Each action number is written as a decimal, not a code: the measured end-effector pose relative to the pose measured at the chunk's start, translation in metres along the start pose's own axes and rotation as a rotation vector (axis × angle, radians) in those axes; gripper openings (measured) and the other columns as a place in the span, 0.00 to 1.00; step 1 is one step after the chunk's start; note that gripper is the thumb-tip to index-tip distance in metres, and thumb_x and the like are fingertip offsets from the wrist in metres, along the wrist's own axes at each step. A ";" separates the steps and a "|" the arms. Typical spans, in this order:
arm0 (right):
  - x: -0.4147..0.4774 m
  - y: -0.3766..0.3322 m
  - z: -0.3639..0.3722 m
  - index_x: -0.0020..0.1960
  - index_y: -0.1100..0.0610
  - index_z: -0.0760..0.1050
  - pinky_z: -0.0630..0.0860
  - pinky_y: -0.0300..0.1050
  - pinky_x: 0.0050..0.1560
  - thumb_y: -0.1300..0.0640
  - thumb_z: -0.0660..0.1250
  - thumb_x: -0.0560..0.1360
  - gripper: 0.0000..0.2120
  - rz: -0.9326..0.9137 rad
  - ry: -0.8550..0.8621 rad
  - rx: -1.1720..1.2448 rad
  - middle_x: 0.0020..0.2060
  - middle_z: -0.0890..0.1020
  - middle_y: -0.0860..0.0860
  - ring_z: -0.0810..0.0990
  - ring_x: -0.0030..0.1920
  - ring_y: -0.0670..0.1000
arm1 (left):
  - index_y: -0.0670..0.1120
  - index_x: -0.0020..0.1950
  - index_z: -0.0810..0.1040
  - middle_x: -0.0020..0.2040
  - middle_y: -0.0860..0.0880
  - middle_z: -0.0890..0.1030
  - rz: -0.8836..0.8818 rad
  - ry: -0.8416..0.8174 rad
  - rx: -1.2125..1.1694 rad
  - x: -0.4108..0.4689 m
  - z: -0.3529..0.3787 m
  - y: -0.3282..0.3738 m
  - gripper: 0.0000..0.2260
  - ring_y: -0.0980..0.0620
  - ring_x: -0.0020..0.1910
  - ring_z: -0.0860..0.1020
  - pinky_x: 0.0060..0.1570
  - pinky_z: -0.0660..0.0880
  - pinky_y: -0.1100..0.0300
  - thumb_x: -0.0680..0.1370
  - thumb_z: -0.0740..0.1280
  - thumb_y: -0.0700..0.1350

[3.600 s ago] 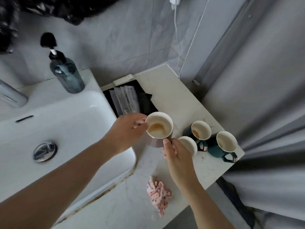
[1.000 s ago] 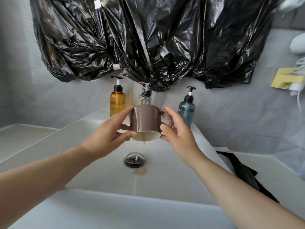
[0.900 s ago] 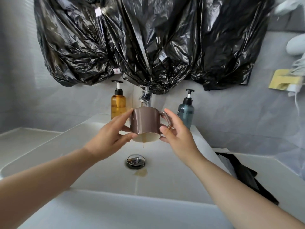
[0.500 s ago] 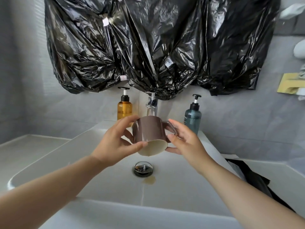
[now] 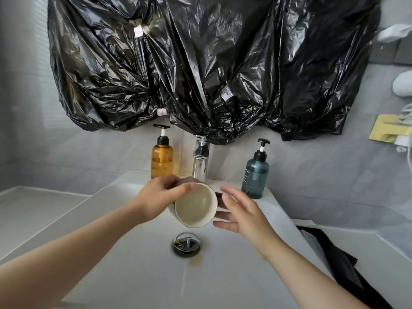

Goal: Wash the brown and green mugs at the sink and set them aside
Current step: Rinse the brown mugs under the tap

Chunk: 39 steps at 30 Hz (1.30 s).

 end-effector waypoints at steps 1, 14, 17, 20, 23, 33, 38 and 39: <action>0.001 0.002 -0.001 0.65 0.51 0.72 0.83 0.46 0.48 0.54 0.62 0.81 0.13 0.006 0.015 -0.047 0.53 0.83 0.52 0.85 0.49 0.51 | 0.50 0.48 0.81 0.45 0.49 0.82 -0.050 -0.017 -0.065 0.005 0.003 -0.005 0.32 0.49 0.46 0.79 0.48 0.79 0.54 0.58 0.63 0.72; 0.065 -0.108 0.014 0.58 0.52 0.81 0.71 0.33 0.55 0.55 0.61 0.80 0.11 -0.437 0.283 -0.803 0.52 0.82 0.42 0.78 0.55 0.41 | 0.50 0.49 0.78 0.46 0.46 0.79 -0.378 0.086 -0.446 0.028 -0.003 -0.072 0.15 0.46 0.45 0.80 0.38 0.82 0.54 0.76 0.67 0.61; 0.095 -0.116 0.029 0.53 0.57 0.82 0.73 0.38 0.52 0.56 0.61 0.80 0.12 -0.356 0.275 -0.785 0.49 0.84 0.46 0.79 0.51 0.45 | 0.48 0.48 0.76 0.48 0.44 0.79 -0.415 0.094 -0.511 0.026 0.004 -0.075 0.16 0.46 0.45 0.80 0.34 0.81 0.55 0.76 0.66 0.61; 0.112 -0.113 0.038 0.41 0.67 0.78 0.77 0.54 0.50 0.55 0.62 0.78 0.16 -0.308 0.269 -0.775 0.36 0.81 0.61 0.77 0.38 0.57 | 0.48 0.47 0.76 0.48 0.45 0.80 -0.413 0.100 -0.526 0.027 0.007 -0.072 0.16 0.47 0.45 0.80 0.36 0.81 0.54 0.76 0.67 0.61; 0.117 -0.113 0.037 0.39 0.71 0.75 0.75 0.47 0.41 0.57 0.63 0.77 0.17 -0.261 0.279 -0.692 0.29 0.75 0.60 0.74 0.31 0.50 | 0.46 0.52 0.77 0.49 0.46 0.80 -0.415 0.096 -0.534 0.027 0.009 -0.071 0.19 0.48 0.45 0.80 0.37 0.81 0.54 0.75 0.68 0.61; 0.131 -0.116 0.030 0.55 0.53 0.82 0.73 0.49 0.66 0.58 0.66 0.77 0.10 -0.199 0.264 -0.561 0.56 0.82 0.48 0.78 0.59 0.47 | 0.43 0.62 0.74 0.54 0.43 0.79 -0.467 0.032 -0.548 0.024 0.023 -0.075 0.29 0.45 0.49 0.80 0.30 0.80 0.57 0.73 0.67 0.65; 0.080 -0.089 0.017 0.56 0.52 0.80 0.73 0.32 0.55 0.61 0.62 0.79 0.11 -0.319 0.270 -0.657 0.49 0.82 0.40 0.78 0.50 0.34 | 0.44 0.62 0.75 0.55 0.42 0.80 -0.466 0.042 -0.587 0.026 0.023 -0.077 0.29 0.43 0.51 0.81 0.33 0.82 0.55 0.73 0.68 0.65; 0.073 -0.077 0.011 0.58 0.52 0.79 0.72 0.34 0.58 0.62 0.62 0.79 0.12 -0.313 0.264 -0.681 0.52 0.82 0.40 0.78 0.54 0.37 | 0.44 0.61 0.75 0.55 0.42 0.80 -0.466 0.041 -0.593 0.026 0.024 -0.077 0.29 0.43 0.51 0.81 0.35 0.82 0.54 0.72 0.68 0.65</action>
Point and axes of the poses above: each hand's wrist, its own x-axis towards the middle knuckle, its own z-axis out of the palm, y = z × x, the point moved 10 cm from there along x, towards the middle knuckle
